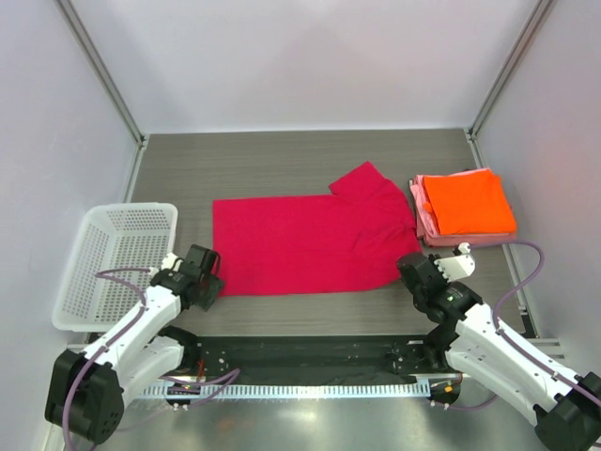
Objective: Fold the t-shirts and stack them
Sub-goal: Fold the tshirt
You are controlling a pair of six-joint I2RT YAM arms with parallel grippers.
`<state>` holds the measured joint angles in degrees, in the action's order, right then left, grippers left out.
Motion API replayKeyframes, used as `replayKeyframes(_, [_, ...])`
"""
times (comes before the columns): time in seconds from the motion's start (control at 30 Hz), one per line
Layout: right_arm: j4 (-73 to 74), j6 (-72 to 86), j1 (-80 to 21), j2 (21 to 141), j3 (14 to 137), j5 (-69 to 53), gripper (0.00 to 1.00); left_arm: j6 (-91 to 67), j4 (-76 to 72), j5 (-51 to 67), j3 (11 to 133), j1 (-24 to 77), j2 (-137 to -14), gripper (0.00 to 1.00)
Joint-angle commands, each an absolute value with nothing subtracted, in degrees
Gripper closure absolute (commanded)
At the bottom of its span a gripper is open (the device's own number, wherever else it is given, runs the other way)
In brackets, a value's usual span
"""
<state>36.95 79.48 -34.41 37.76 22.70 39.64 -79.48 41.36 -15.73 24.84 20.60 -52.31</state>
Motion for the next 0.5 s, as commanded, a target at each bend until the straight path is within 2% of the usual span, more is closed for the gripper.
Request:
replayKeyframes(0.0, [36.12, 80.16, -34.54, 37.44, 23.03, 41.92, 0.99, -80.77, 44.74, -16.89, 27.60, 20.83, -50.28, 0.56])
replayKeyframes(0.23, [36.04, 80.42, -34.54, 37.44, 22.85, 42.01, 0.99, -84.37, 40.35, -14.07, 24.17, 21.18, -50.18, 0.55])
replayKeyframes(0.47, [35.95, 80.68, -34.54, 37.09, 22.85, 41.57, 0.99, -86.30, 36.39, -16.69, 22.68, 21.97, -57.30, 0.60])
